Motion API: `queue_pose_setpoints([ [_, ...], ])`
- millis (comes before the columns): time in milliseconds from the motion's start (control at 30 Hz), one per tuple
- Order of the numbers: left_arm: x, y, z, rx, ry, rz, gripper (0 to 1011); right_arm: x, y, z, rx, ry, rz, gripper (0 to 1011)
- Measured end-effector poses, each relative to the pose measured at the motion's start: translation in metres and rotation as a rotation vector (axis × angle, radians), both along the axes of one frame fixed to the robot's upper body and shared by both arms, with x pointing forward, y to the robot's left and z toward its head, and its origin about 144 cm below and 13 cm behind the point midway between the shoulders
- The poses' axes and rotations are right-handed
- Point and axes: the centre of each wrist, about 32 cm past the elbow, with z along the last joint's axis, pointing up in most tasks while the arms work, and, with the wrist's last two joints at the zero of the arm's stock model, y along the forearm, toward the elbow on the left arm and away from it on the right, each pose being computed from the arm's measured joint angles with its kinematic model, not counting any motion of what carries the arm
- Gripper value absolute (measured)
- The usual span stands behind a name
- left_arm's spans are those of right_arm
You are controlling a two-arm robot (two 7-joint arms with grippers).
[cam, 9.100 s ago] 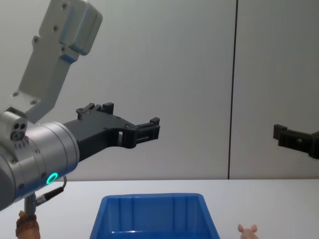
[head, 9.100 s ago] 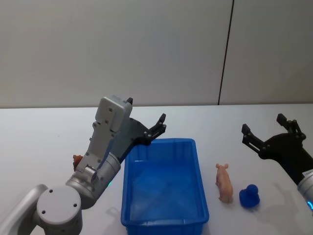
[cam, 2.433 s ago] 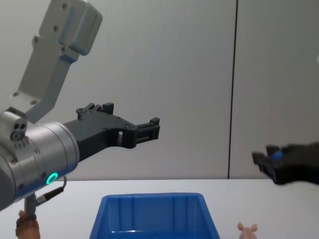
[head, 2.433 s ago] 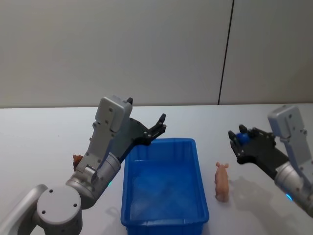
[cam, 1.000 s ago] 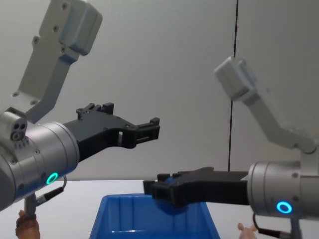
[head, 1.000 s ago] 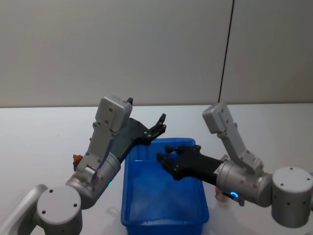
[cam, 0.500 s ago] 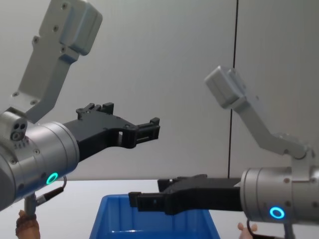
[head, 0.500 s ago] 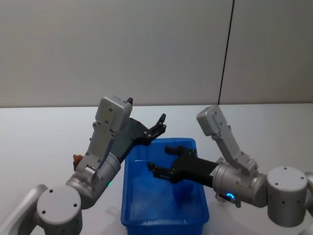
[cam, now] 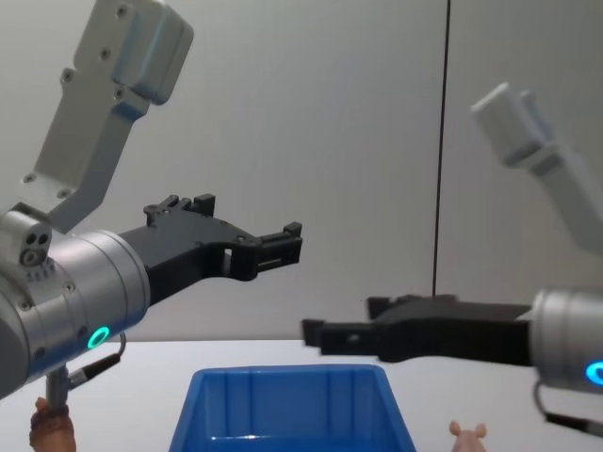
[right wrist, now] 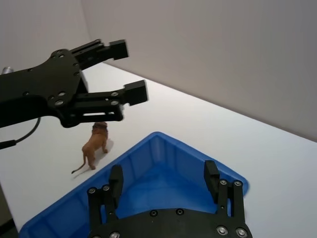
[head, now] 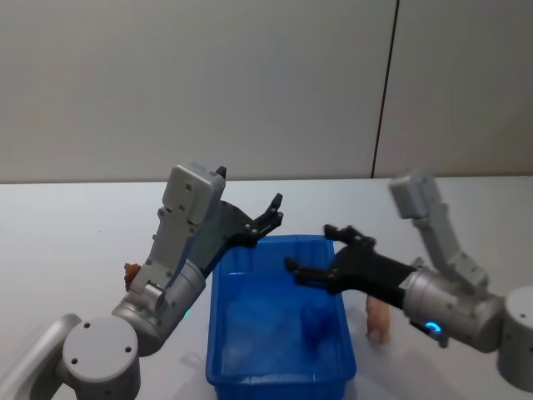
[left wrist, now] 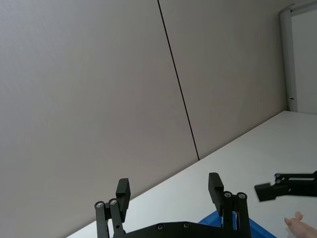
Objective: Pick up the two dolls from the table and place them into the box.
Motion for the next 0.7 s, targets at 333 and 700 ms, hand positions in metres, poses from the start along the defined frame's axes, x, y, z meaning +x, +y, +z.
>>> queue_pose_setpoints([
  [333,0.000,0.000,0.000,0.000,0.000,0.000,1001,-0.025,-0.031,0.004,-0.002,0.014,-0.129,1001],
  [700,0.000,0.000,0.000,0.000,0.000,0.000,1001,-0.052,-0.047,0.000,-0.023,0.075,-0.272,1001],
])
